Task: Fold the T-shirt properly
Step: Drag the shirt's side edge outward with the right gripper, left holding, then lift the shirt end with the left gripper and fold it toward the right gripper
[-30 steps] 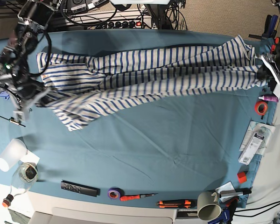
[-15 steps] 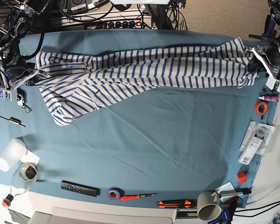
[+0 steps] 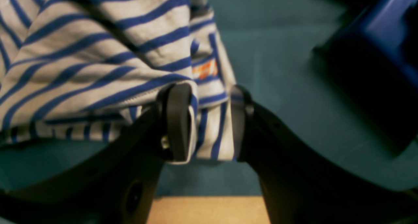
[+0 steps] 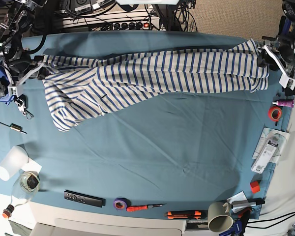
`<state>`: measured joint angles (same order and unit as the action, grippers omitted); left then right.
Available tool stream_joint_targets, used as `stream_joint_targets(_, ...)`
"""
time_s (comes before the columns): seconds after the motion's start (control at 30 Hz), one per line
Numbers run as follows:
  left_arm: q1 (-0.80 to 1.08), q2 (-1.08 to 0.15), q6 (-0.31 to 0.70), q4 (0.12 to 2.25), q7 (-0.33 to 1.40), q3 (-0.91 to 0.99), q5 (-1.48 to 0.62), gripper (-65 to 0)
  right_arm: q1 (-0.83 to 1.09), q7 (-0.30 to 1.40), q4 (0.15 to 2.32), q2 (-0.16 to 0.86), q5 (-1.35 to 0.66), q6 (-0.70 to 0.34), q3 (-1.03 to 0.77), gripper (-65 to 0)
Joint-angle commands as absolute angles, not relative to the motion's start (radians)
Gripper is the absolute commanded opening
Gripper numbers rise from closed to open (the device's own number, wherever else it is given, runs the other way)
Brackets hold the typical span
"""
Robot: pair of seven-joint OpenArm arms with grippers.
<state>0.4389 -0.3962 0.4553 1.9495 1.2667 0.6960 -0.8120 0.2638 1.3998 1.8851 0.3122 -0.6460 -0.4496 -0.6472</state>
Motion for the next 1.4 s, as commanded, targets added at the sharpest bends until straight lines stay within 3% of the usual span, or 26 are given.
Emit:
stream_joint_targets(0.0, 0.447, -0.413, 0.445, 1.963, 1.256, 0.706, -0.820, -34.4, 0.260, 1.385, 1.901, 0.332, -0.679, -0.454, -0.656, -43.9)
stream_joint_targets(0.13, 0.446, -0.413, 0.442, 1.963, 1.255, 0.706, -0.823, -34.4, 0.260, 1.384, 1.909, 0.332, -0.771, -0.453, -0.657, -43.9)
stream_joint_targets(0.57, 0.376, -0.413, 0.419, 1.943, 1.143, 0.703, -0.752, -34.3, 0.257, 1.335, 1.953, 0.332, -0.758, -0.456, -0.702, -43.9)
stream_joint_targets(0.87, 0.335, -0.413, 0.445, 1.731, 1.214, 0.702, -0.863, -34.2, 0.257, 1.324, 1.953, 0.332, -0.724, -0.456, -0.702, -43.9)
stream_joint_targets(1.1, 0.332, -0.413, 0.469, 1.684, 1.250, 0.699, -0.939, -34.3, 0.257, 1.313, 1.953, 0.332, -0.725, -0.455, -0.702, -43.9)
stream_joint_targets(1.37, 0.332, -0.410, 0.469, 1.585, 1.198, 0.515, -0.900, -34.3, 0.257, 1.309, 1.953, 0.332, -0.725, -0.455, -0.702, -43.9)
